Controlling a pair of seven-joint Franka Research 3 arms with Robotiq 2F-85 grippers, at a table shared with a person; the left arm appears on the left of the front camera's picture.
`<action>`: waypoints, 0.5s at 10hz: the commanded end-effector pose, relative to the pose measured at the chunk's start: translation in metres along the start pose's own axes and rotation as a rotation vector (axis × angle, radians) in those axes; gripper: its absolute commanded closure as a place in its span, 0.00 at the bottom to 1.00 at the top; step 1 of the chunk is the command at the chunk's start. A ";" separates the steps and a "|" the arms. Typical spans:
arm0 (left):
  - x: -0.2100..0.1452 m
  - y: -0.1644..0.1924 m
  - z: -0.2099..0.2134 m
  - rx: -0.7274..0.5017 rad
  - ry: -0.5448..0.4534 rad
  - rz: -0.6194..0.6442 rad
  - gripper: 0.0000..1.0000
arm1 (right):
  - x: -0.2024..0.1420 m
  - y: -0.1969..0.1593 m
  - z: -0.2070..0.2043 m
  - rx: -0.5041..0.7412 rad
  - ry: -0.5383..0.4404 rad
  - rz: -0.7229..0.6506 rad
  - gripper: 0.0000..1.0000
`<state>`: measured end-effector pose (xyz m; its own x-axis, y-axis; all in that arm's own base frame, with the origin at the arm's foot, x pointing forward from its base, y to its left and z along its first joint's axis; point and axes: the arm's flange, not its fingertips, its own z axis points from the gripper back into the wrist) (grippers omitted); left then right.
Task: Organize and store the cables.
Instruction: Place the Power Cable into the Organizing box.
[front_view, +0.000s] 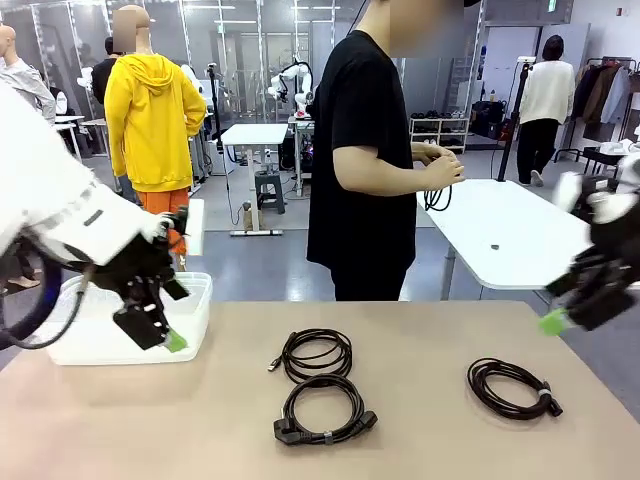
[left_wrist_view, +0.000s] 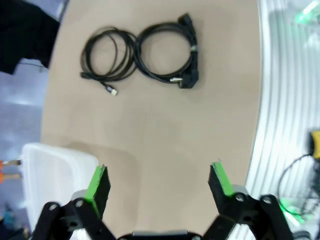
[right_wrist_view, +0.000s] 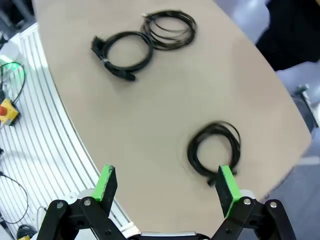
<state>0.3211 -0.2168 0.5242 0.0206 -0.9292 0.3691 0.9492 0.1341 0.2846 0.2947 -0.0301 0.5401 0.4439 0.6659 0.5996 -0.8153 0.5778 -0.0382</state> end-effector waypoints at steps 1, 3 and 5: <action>0.014 -0.001 -0.014 0.028 0.031 -0.038 0.00 | -0.133 0.084 -0.036 -0.046 -0.059 -0.120 0.00; 0.019 -0.002 -0.022 0.027 0.010 -0.035 0.00 | -0.151 0.077 -0.040 -0.032 -0.085 -0.186 0.00; 0.015 -0.006 -0.017 0.000 0.023 -0.048 0.00 | -0.084 -0.012 0.061 -0.027 -0.074 -0.167 0.00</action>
<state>0.3236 -0.2393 0.5109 -0.0184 -0.9408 0.3384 0.9485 0.0906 0.3035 0.2388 -0.1355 0.5326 0.5530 0.5028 0.6644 -0.7145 0.6963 0.0679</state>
